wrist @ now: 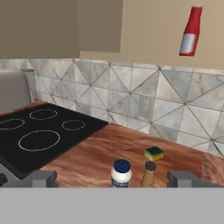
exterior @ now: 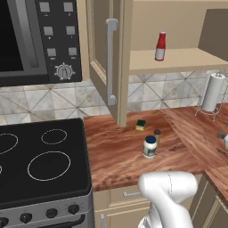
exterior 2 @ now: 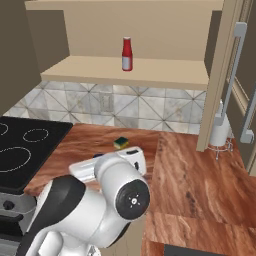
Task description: There are various items on the counter. Only move the condiments/shakers into the cabinet.
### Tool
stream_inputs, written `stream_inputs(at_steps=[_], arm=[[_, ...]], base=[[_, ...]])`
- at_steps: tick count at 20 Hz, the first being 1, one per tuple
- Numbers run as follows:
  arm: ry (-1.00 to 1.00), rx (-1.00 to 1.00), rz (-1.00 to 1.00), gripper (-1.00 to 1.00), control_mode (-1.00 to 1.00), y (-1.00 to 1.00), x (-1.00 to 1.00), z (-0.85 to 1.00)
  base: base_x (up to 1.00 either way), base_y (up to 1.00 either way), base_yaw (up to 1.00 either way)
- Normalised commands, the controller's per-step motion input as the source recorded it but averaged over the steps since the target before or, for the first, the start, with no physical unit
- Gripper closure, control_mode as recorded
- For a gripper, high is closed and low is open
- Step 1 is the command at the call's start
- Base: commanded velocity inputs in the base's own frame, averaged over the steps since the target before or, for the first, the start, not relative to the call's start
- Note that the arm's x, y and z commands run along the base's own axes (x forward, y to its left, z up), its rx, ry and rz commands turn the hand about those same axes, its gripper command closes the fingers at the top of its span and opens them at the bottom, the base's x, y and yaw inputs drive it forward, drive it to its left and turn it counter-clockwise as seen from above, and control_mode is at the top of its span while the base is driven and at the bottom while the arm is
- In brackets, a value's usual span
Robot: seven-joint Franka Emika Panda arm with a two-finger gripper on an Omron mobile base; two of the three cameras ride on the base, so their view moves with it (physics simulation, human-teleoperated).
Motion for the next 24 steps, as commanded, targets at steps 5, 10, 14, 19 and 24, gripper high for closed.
stream_inputs(at_steps=[5, 10, 14, 19, 24], arm=[[0.00, -0.01, 0.20, -1.00, -1.00, 0.06, 0.15, -0.38], [0.02, 0.00, 0.19, -1.00, -1.00, 0.18, 0.33, -0.41], [0.00, 0.00, 0.17, -1.00, -1.00, 0.27, 0.34, -0.31], [0.00, 0.00, 0.16, -1.00, -1.00, 0.26, 0.33, -0.28], [0.00, 0.00, 0.17, -1.00, -1.00, 0.21, 0.18, -0.29]], base=[[0.00, 0.00, 0.00], [0.00, 0.00, 0.00], [0.00, 0.00, 0.00], [0.00, 0.00, 0.00], [0.00, 0.00, 0.00]])
